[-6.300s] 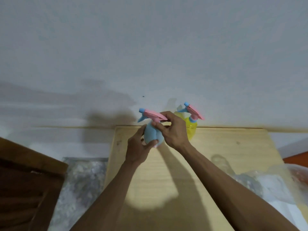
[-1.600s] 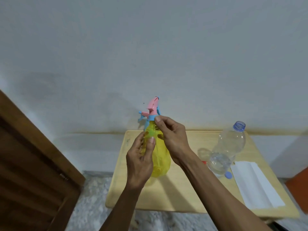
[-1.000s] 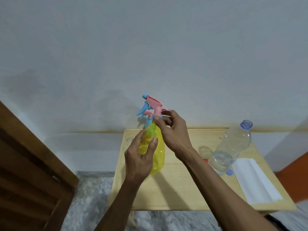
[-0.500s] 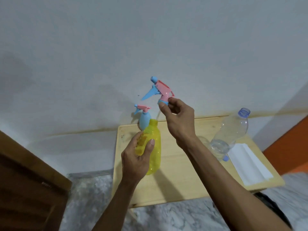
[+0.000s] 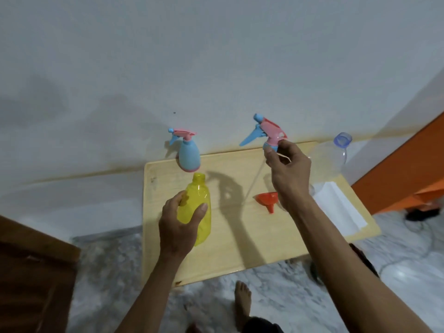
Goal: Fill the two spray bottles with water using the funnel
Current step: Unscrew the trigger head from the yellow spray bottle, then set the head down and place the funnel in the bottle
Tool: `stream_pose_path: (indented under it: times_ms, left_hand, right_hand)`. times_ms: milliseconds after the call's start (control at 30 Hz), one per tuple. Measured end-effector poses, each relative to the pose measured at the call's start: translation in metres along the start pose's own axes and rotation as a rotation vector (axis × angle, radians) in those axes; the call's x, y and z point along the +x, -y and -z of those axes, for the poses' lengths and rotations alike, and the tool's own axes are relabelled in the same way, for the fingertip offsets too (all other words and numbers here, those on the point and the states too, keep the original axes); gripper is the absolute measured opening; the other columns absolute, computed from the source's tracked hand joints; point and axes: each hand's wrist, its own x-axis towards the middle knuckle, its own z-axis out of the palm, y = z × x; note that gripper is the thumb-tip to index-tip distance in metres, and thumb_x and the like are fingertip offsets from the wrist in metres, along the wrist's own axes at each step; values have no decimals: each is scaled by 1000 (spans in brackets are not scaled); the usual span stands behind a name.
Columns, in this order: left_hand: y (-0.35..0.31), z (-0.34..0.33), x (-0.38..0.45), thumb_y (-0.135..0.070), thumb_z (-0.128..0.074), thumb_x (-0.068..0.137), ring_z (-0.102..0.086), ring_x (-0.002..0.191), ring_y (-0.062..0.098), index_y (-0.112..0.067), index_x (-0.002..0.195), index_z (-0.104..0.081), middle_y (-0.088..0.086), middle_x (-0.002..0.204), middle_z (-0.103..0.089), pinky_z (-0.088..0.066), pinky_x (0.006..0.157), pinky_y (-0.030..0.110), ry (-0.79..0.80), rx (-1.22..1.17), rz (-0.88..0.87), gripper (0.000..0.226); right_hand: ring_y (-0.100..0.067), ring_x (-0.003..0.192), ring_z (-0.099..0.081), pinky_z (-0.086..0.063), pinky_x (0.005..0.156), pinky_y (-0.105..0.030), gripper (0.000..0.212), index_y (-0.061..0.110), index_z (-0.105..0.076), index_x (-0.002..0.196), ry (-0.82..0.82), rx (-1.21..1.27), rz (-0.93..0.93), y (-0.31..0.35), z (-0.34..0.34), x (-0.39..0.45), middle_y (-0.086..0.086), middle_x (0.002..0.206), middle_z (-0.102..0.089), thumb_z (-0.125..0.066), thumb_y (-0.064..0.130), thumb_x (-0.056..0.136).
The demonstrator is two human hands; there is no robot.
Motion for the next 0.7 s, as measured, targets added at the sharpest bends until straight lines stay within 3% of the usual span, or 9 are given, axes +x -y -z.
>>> stream_pose_path:
  times_ms: [167, 267, 333, 433, 567, 700]
  left_hand:
    - [18, -27, 7, -69, -68, 63, -61, 108, 16, -25, 130, -58, -6, 121, -64, -52, 93, 39, 19, 1, 104, 81]
    - [25, -44, 10, -53, -83, 69, -60, 111, 15, -23, 137, -54, -5, 127, -61, -53, 94, 39, 59, 6, 122, 80]
    - [30, -55, 11, -42, -85, 72, -60, 110, 15, -24, 136, -54, -5, 125, -60, -53, 95, 42, 61, 42, 123, 73]
    - [39, -68, 9, -38, -84, 70, -59, 111, 12, -22, 132, -56, -4, 125, -62, -51, 97, 43, 73, 80, 114, 70]
    - [48, -78, 4, -55, -76, 68, -62, 115, 13, -20, 134, -57, -5, 128, -64, -51, 99, 40, 69, 92, 137, 77]
    - [53, -84, 2, -58, -76, 68, -64, 115, 13, -25, 135, -56, -6, 129, -65, -53, 98, 43, 73, 97, 170, 77]
  right_hand:
    - [-5, 75, -63, -53, 77, -34, 32, 13, -71, 117, 112, -206, -166, -77, -7, 9, 1, 100, -72, -74, 30, 91]
    - [2, 66, -56, -41, 72, -23, 29, 8, -71, 115, 186, -326, -228, -115, -16, 18, 0, 97, -70, -72, 27, 92]
    - [-3, 63, -55, -39, 70, -22, 26, 5, -73, 111, 247, -375, -240, -136, -21, 23, 0, 88, -68, -71, 24, 92]
    - [-17, 77, -62, -37, 69, -23, 22, 4, -74, 109, 309, -454, -251, -159, -27, 29, -9, 92, -74, -69, 17, 93]
    - [-31, 81, -66, -39, 67, -31, 15, 1, -74, 96, 388, -533, -254, -179, -37, 35, -16, 87, -73, -65, 12, 91]
    - [-38, 87, -66, -31, 65, -30, 18, 1, -71, 90, 441, -607, -248, -192, -47, 40, -21, 91, -73, -66, 18, 92]
